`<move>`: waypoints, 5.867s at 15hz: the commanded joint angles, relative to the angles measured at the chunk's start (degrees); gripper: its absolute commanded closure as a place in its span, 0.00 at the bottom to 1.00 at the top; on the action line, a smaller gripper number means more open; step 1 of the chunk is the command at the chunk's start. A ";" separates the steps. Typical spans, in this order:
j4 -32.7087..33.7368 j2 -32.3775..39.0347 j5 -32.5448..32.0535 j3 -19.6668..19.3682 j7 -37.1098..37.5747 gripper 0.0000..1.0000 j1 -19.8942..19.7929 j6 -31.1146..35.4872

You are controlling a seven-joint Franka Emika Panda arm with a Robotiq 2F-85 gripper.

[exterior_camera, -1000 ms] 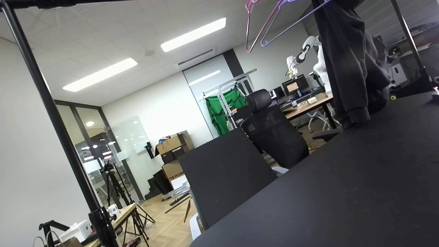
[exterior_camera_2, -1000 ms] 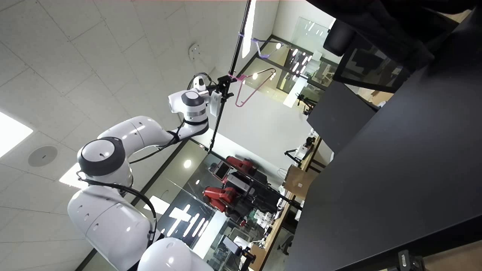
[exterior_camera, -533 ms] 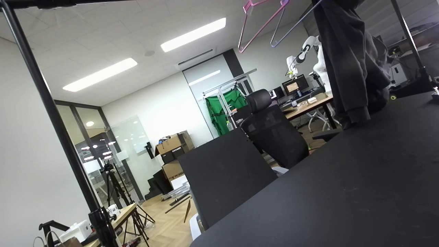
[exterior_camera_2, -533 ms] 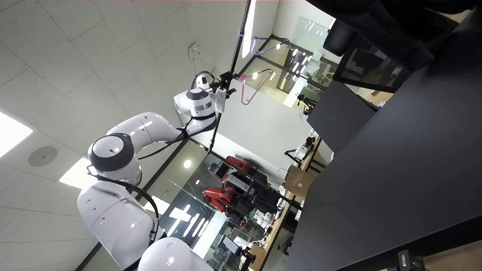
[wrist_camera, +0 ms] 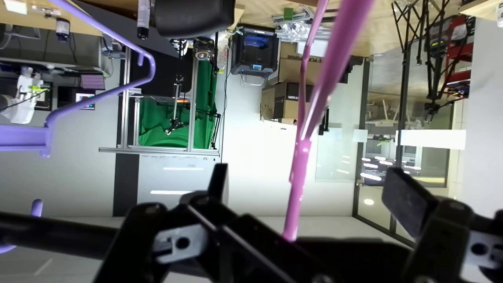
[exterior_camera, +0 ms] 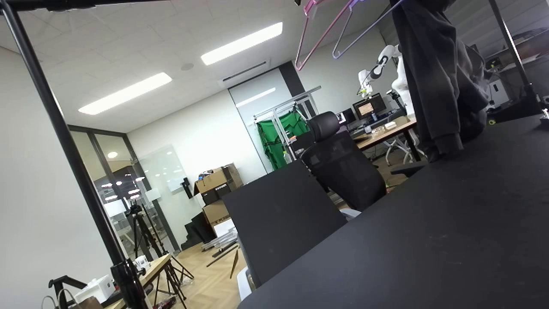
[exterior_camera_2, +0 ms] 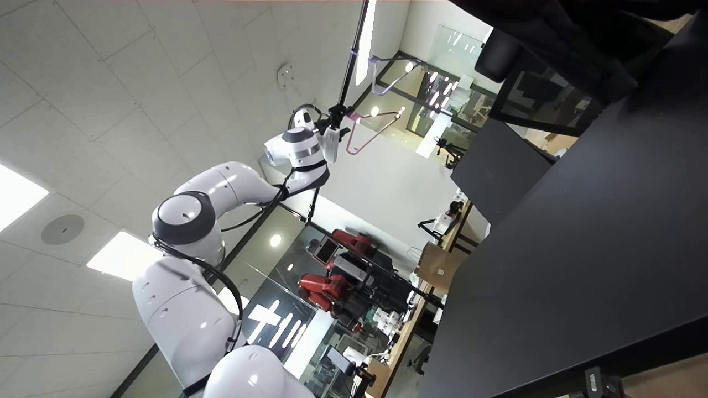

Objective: Get the pink hanger from the hanger pole and put it on the table

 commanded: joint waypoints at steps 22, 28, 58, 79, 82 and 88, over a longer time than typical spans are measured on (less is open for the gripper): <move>6.69 3.74 0.41 -6.64 5.78 0.98 4.95 2.40; 4.26 1.32 -0.23 -7.42 6.58 0.98 5.83 4.69; -24.33 -3.38 5.73 -6.04 1.84 0.94 2.76 0.42; -11.35 27.97 -14.08 -50.08 29.15 0.98 34.00 21.12; -13.49 26.78 -12.88 -47.30 26.03 0.94 33.77 19.14; -13.48 29.24 -11.62 -48.44 26.46 0.94 34.47 19.26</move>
